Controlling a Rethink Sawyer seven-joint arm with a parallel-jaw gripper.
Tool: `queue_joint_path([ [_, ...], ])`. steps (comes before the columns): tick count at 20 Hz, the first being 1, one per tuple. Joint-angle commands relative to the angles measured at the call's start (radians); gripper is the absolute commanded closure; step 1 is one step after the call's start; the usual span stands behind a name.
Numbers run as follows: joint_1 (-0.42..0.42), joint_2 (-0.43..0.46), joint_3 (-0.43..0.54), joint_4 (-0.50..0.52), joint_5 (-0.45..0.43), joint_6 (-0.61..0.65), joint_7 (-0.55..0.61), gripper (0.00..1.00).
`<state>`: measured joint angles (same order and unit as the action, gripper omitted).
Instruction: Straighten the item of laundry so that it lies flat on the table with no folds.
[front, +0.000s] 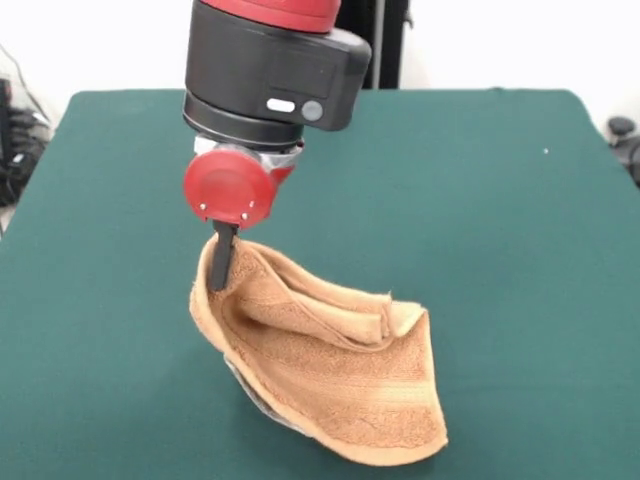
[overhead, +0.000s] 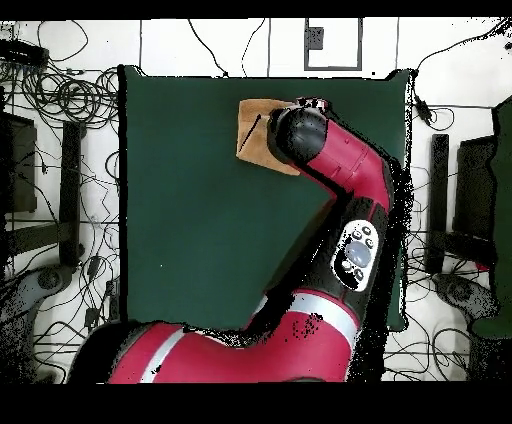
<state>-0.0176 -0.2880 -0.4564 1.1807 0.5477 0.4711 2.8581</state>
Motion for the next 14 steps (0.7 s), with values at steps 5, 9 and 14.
queue_joint_path([
  [5,-0.131,-0.238,0.371,0.274,0.030,-0.240,0.046,1.00],
  [9,-0.149,-0.264,0.371,0.257,0.022,-0.240,0.086,1.00],
  [14,-0.052,-0.149,0.078,0.005,-0.193,0.464,0.017,1.00],
])
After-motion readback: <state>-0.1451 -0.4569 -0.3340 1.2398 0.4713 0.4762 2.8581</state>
